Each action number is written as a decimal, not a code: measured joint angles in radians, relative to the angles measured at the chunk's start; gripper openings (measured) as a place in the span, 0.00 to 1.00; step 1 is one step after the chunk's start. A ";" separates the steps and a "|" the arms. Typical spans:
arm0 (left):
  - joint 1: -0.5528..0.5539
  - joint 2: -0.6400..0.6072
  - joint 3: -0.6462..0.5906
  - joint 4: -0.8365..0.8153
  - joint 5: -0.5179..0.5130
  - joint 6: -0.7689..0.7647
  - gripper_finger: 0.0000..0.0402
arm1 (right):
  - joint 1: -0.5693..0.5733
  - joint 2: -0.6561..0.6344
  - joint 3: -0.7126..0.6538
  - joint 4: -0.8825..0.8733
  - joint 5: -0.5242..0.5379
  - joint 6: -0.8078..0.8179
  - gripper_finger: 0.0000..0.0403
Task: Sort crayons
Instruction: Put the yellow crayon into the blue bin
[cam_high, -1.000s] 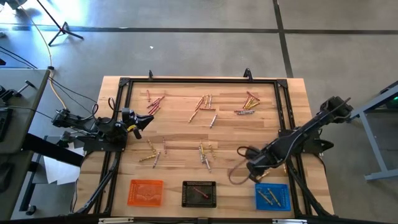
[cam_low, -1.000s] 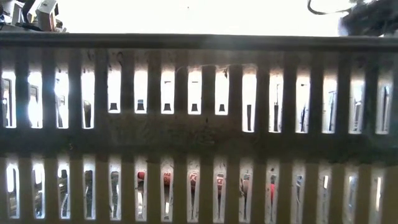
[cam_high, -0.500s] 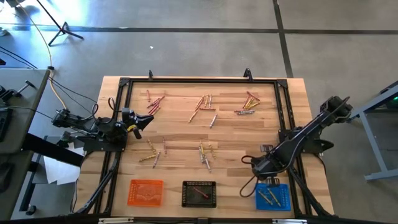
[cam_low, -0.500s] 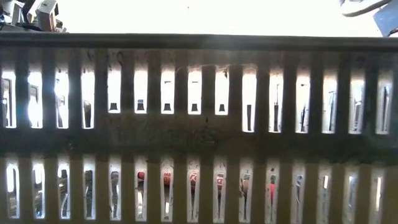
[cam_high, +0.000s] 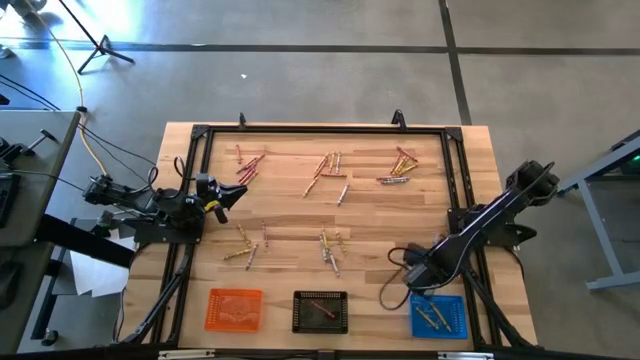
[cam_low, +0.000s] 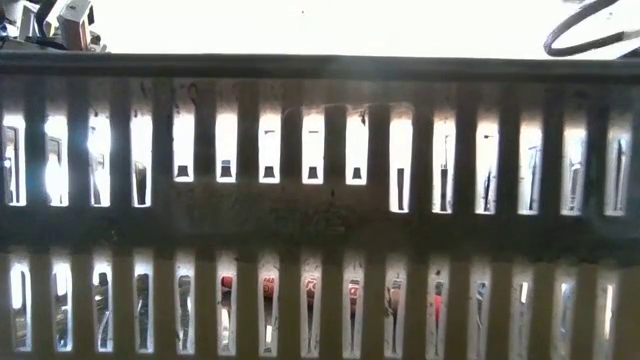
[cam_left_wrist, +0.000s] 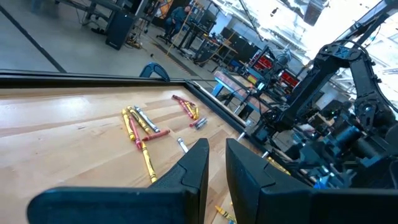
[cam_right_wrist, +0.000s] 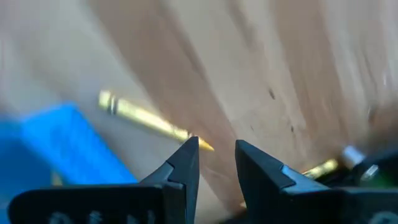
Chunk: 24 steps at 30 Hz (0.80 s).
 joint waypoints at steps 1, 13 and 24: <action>0.000 0.000 0.000 0.000 0.000 0.000 0.11 | 0.000 0.002 0.000 -0.007 0.008 0.100 0.23; 0.000 0.000 0.000 0.000 0.000 0.000 0.11 | 0.037 -0.003 -0.085 -0.025 -0.112 0.843 0.23; 0.000 0.000 0.000 0.000 0.000 0.000 0.11 | 0.043 -0.004 -0.085 0.103 -0.078 0.252 0.23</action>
